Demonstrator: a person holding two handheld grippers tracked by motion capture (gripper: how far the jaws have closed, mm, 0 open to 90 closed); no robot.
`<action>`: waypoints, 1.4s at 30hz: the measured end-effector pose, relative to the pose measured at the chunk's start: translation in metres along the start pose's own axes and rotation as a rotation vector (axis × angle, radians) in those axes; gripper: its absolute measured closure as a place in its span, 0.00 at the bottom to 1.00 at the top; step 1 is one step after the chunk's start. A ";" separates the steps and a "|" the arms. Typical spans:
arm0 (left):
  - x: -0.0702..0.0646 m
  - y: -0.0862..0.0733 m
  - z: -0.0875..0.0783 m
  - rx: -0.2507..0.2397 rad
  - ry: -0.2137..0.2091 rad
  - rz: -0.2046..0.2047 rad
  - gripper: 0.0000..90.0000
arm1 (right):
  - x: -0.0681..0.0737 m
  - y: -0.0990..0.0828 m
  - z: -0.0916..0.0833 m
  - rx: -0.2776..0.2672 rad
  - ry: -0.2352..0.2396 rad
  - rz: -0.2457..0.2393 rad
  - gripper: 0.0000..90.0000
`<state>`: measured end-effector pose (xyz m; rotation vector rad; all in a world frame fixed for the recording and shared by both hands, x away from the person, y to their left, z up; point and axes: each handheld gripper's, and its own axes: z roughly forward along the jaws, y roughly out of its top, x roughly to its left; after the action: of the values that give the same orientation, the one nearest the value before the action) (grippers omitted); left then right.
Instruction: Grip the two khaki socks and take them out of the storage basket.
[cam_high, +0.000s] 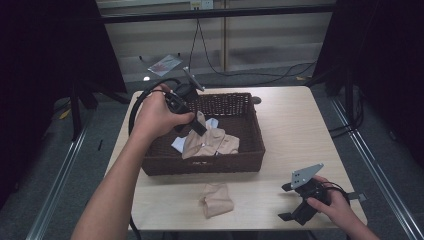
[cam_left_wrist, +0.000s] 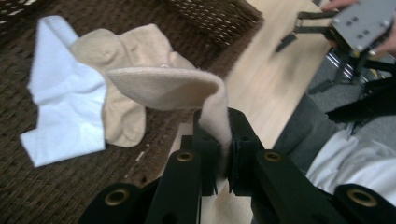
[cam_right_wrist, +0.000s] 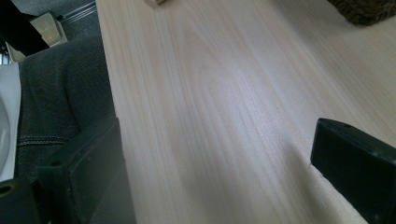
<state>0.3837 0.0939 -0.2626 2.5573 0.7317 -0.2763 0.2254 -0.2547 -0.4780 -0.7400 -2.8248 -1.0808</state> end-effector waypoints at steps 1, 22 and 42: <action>-0.003 -0.001 0.000 0.002 -0.003 0.009 0.93 | 0.000 0.000 0.000 0.000 0.000 0.000 0.02; -0.046 -0.027 0.043 0.014 -0.057 0.154 0.89 | 0.001 0.000 0.001 0.004 0.006 0.000 0.02; -0.035 -0.060 0.071 -0.004 0.066 0.149 0.10 | 0.002 0.001 0.001 0.008 0.001 0.007 0.02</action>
<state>0.3172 0.0892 -0.3362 2.6119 0.5603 -0.1421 0.2242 -0.2532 -0.4778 -0.7481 -2.8219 -1.0673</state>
